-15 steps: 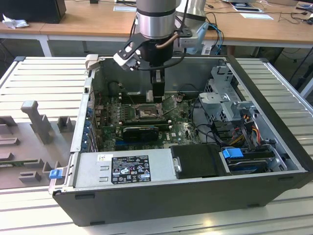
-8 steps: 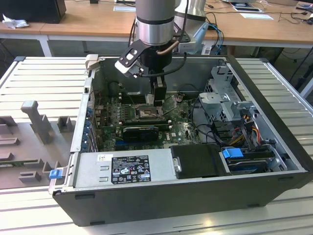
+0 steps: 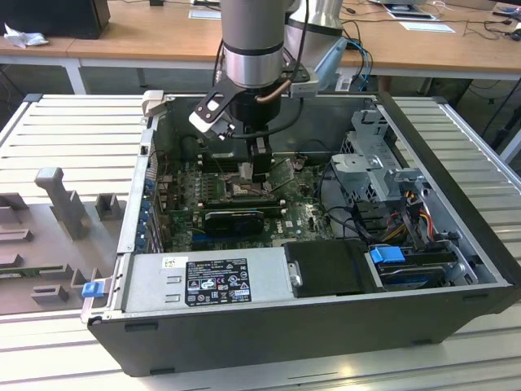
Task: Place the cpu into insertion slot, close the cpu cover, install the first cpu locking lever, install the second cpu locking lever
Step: 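Place the cpu into insertion slot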
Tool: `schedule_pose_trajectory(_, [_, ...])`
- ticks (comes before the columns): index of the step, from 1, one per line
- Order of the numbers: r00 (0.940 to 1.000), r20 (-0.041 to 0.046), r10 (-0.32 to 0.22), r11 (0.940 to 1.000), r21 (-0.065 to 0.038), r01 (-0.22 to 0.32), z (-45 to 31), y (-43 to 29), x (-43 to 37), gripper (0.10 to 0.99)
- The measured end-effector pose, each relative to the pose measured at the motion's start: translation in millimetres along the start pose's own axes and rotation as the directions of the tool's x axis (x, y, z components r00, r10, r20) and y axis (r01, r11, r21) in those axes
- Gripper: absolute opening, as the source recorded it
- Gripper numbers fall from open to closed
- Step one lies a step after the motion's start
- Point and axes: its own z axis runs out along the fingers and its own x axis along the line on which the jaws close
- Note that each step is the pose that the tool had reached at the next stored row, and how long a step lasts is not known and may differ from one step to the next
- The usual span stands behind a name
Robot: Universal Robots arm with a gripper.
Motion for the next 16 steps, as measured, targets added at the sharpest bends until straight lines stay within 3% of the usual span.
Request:
schedule_pose_trajectory(4, [1.0000,0.0000,0.000,1.0000,0.000,0.000,7.4,-2.8,9.4,0.529])
schedule_pose_trajectory(6, [1.0000,-0.0001,0.000,1.0000,0.000,0.000,16.0,-11.0,14.9,0.529])
schedule_pose_trajectory(11, [0.9999,0.0009,0.012,0.9999,0.000,-0.012,27.2,-12.6,21.5,0.529])
schedule_pose_trajectory(16, [0.9998,0.0015,0.019,0.9998,0.000,-0.019,38.8,-13.6,22.4,0.529])
